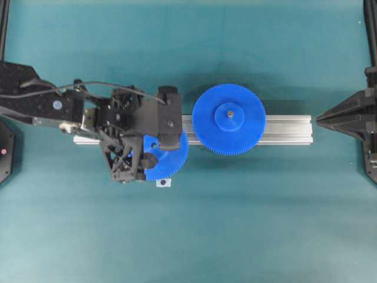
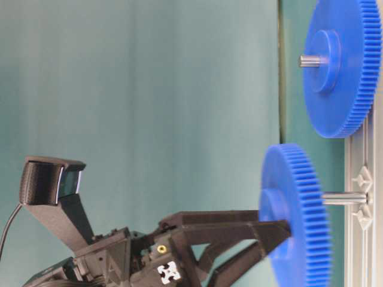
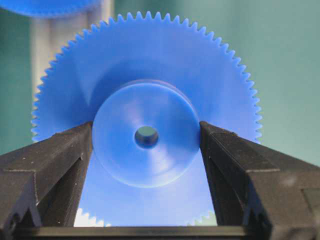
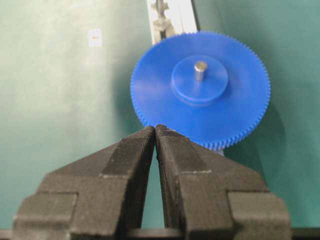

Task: Insert the small gear onto the shaft.
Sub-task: 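Position the held gear beside the large gear above the left shaft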

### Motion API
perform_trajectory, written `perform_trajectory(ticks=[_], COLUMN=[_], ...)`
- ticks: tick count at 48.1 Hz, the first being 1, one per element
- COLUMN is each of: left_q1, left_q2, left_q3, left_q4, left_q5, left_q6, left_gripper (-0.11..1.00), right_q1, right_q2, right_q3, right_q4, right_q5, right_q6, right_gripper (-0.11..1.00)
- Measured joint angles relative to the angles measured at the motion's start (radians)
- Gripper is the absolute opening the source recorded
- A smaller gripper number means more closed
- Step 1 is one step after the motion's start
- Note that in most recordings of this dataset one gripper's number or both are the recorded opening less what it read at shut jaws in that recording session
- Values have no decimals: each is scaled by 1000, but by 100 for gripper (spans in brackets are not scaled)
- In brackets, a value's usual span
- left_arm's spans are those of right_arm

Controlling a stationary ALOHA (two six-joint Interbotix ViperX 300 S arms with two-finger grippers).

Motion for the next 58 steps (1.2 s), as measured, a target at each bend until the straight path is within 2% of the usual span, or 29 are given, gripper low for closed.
perform_trajectory(ticks=[7,17,25,39,58], left_q1=[5,14,31,84,92], left_q2=[0,-3,-2,-2,44], left_q3=[-26,-101,-120,-110,-57], left_q4=[0,0,2,2,2], left_q5=[25,118,152,117,49], left_q6=[20,43,86,202,209], left_gripper=[72,72,72,72,72], right_q1=[0,0,0,-2,-3], right_q2=[0,2,0,0,-11], right_q3=[0,0,3,6,8], right_q4=[0,0,0,0,0], right_q5=[-2,-2,-3,-11,-12], right_q6=[-2,0,0,0,0], right_gripper=[21,21,21,21,21])
